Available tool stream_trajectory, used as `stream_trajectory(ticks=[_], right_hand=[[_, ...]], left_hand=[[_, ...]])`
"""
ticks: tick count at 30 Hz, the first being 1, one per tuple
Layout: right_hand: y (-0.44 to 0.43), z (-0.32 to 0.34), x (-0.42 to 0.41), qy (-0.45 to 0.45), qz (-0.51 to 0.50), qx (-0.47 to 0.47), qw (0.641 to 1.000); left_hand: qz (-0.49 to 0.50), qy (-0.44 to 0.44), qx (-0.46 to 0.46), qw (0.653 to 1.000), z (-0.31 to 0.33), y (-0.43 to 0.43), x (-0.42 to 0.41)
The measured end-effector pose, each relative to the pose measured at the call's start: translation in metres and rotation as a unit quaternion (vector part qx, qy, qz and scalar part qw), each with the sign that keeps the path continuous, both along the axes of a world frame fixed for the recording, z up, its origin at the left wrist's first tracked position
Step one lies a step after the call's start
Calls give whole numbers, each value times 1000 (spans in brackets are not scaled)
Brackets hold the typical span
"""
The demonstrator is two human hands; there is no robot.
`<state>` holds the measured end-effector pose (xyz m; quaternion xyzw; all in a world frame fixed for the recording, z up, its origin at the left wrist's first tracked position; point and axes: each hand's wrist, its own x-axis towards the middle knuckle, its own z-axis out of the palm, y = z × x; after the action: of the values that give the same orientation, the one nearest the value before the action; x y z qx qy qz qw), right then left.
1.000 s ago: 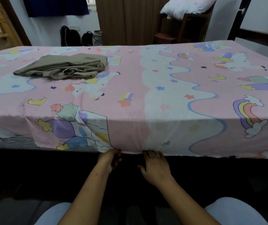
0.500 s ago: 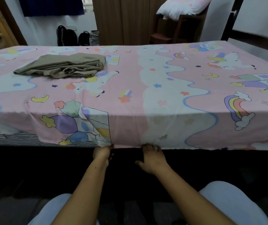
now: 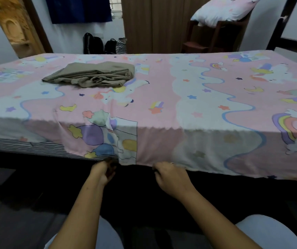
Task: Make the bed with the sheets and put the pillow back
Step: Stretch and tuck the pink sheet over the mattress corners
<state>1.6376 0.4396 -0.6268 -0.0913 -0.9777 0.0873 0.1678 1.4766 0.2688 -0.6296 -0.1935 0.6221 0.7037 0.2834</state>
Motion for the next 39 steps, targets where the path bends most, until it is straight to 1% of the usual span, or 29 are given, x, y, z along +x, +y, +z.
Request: stream_trajectory(ticks=[2,3,4,6,8,11,12,15,17,19,21,23,25,26,27,29,30,32,39], right_hand=[[-25,14,-17,64,65,14,996],[-39,22,-27,80,91,24,992],[-52,30,-38,77,106,34,991],[-74,42,-61,83,127,73,986],[-93,48,-85,87,148,108,979],[-120,59,-117,71,147,153,975],[-128,64,-126,57,140,164,975],[-150,73,-153,29,119,208,971],[-161,72,-170,26,81,241,967],[-169,72,-185,31,61,249,966],[-174,81,-194,42,68,224,971],[-175,95,-198,54,75,225,970],[-179,108,-199,38,90,219,971],[-181,110,-199,48,98,220,969],[-183,107,-199,32,98,207,973],[-184,105,-195,-40,99,164,981],[-182,104,-195,-50,108,162,980],[-181,109,-198,-56,115,132,983],[-186,114,-194,-73,113,86,987]], left_hand=[[82,2,73,994,11,-24,-15],[113,2,113,987,18,-34,-23],[133,4,155,979,26,-42,-32],[150,26,252,956,40,-53,-50],[148,68,335,928,53,-61,-60],[171,90,365,911,74,-79,-72],[162,98,373,908,81,-86,-75],[120,121,332,928,102,-95,-83],[123,136,297,937,107,-99,-93],[107,128,305,938,107,-103,-99],[80,126,298,943,101,-103,-103],[81,128,274,950,94,-101,-100],[78,126,265,953,89,-96,-98],[81,121,255,956,87,-95,-98],[88,116,246,958,85,-96,-98],[106,106,245,958,80,-97,-98],[117,103,248,956,79,-99,-96],[133,110,254,952,81,-101,-91],[154,120,251,948,85,-106,-77]])
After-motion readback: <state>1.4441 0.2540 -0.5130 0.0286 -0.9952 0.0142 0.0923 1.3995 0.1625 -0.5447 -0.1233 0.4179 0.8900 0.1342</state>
